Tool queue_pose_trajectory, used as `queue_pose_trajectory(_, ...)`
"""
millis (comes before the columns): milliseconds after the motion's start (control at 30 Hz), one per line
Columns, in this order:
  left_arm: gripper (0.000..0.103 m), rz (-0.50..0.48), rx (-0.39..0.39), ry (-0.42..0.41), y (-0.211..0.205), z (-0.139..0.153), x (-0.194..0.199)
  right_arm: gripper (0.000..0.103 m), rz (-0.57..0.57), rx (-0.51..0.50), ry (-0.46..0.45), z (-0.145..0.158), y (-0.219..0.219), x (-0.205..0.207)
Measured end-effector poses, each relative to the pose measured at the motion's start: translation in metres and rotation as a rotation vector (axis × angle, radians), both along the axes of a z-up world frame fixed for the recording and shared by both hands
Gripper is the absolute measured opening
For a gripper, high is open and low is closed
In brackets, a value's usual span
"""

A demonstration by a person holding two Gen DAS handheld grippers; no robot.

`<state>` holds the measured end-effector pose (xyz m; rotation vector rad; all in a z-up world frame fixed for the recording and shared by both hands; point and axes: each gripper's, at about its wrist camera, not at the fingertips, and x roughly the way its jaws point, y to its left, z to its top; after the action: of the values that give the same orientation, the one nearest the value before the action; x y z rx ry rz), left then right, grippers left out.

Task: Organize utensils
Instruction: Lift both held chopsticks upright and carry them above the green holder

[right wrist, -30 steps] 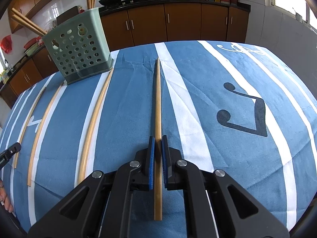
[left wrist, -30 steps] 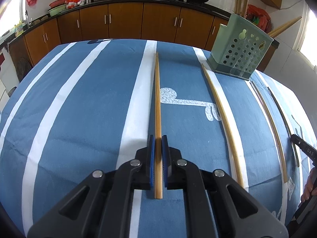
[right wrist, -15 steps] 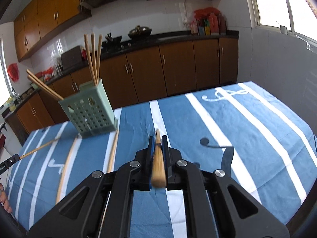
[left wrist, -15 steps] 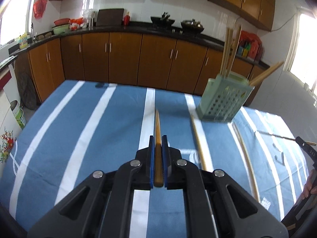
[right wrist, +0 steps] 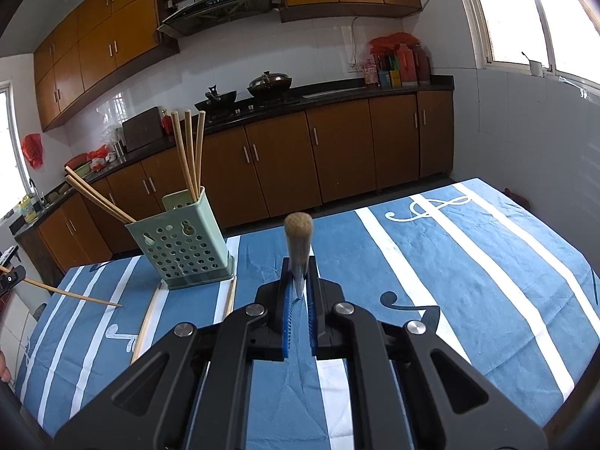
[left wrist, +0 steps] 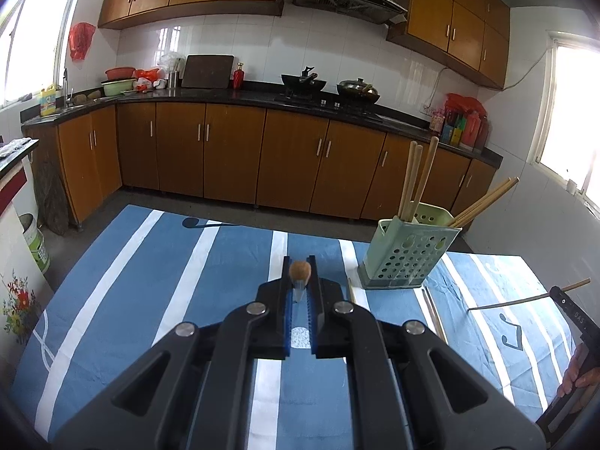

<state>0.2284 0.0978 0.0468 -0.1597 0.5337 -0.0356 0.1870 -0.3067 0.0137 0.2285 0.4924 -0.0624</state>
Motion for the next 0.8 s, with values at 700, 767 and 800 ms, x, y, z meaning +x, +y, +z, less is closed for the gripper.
queue_pose_trajectory(700, 0.008, -0.148, -0.052, -0.188, -0.047, 0.085, 0.004, 0.008, 0.160, 0.073, -0.213, 0.094, 0.024, 0.008)
queue_pose_trajectory(767, 0.008, -0.154, -0.048, -0.227, -0.060, 0.098, 0.009, 0.008, 0.176, 0.073, -0.239, 0.104, 0.029, 0.010)
queue_pose_trajectory(800, 0.008, -0.154, -0.046, -0.243, -0.066, 0.103, 0.012, 0.008, 0.184, 0.070, -0.253, 0.109, 0.034, 0.012)
